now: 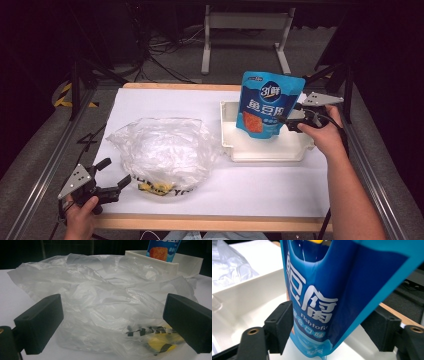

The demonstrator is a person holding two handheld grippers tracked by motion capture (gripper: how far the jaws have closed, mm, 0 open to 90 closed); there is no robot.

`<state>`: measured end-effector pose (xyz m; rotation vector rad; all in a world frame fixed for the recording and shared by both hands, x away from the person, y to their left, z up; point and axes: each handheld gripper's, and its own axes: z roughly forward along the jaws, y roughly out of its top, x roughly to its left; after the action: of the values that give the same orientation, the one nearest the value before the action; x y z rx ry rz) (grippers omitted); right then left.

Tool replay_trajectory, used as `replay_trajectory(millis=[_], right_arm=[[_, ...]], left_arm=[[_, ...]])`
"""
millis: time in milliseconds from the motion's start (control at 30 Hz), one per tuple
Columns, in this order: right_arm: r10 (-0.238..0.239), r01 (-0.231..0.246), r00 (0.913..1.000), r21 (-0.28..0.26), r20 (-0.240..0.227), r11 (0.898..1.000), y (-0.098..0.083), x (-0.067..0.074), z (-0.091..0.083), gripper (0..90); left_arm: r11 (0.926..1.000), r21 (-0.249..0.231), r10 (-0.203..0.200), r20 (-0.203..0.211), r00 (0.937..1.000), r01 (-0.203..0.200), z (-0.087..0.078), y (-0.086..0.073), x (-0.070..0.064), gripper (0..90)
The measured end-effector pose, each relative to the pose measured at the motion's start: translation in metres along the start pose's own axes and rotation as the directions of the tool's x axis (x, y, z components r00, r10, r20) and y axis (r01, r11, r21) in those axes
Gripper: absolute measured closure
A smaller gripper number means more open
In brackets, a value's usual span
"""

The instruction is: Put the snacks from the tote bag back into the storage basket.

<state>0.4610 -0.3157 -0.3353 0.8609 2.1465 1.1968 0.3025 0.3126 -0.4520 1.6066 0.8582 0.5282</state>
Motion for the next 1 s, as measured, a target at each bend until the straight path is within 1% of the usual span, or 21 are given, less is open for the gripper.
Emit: replay_trajectory(millis=[67, 133, 167, 267, 300, 367, 467, 533, 667, 767, 1000], right_arm=[[0.012, -0.012, 0.9999, -0.010, 0.005, 1.000, 0.001, 0.001, -0.004, 27.1], [0.024, -0.024, 0.9996, -0.017, 0.013, 1.000, 0.002, 0.003, -0.009, 27.1], [0.024, -0.024, 0.9996, -0.017, 0.013, 1.000, 0.002, 0.003, -0.009, 27.1], [0.042, -0.042, 0.9991, -0.027, 0.009, 0.999, 0.005, 0.006, -0.018, 26.1], [0.043, -0.043, 0.9990, -0.028, 0.005, 0.999, 0.006, 0.008, -0.021, 26.1], [0.034, -0.033, 0.9992, -0.023, 0.021, 0.999, 0.008, 0.012, -0.028, 26.1], [0.037, -0.037, 0.9987, -0.017, 0.035, 0.999, 0.010, 0.017, -0.036, 26.0], [0.051, -0.050, 0.9983, -0.032, 0.028, 0.998, 0.012, 0.020, -0.042, 26.0], [0.062, -0.061, 0.9981, -0.036, 0.008, 0.997, 0.014, 0.027, -0.053, 24.5], [0.059, -0.059, 0.9982, -0.033, -0.010, 0.998, 0.015, 0.036, -0.060, 23.6], [0.059, -0.062, 0.9966, -0.055, -0.058, 0.997, 0.017, 0.058, -0.072, 21.2]], left_arm=[[1.0000, -0.008, -0.002, -0.001, 1.0000, 0.002, 0.000, 0.000, 0.000, 3.9], [1.0000, -0.006, -0.002, 0.000, 1.0000, 0.002, 0.000, 0.000, 0.000, 3.9], [1.0000, -0.006, -0.002, 0.000, 1.0000, 0.002, 0.000, 0.000, 0.000, 3.9], [1.0000, -0.007, -0.003, -0.001, 1.0000, 0.003, 0.000, 0.000, 0.000, 3.9], [1.0000, -0.009, -0.003, -0.002, 1.0000, 0.003, 0.000, 0.000, 0.000, 3.9], [0.9999, -0.011, -0.005, -0.003, 1.0000, 0.005, 0.000, 0.000, 0.000, 3.9], [1.0000, -0.007, -0.003, -0.001, 1.0000, 0.003, 0.000, 0.000, 0.000, 3.9], [1.0000, -0.002, -0.002, -0.001, 1.0000, 0.002, 0.000, 0.000, 0.000, 3.9], [1.0000, 0.000, 0.000, 0.000, 1.0000, 0.000, 0.000, 0.000, -0.001, 3.9], [1.0000, 0.002, 0.002, -0.001, 1.0000, -0.002, 0.000, 0.000, -0.001, 3.9], [1.0000, 0.003, 0.002, 0.001, 1.0000, -0.002, 0.001, 0.000, -0.001, 3.9]])
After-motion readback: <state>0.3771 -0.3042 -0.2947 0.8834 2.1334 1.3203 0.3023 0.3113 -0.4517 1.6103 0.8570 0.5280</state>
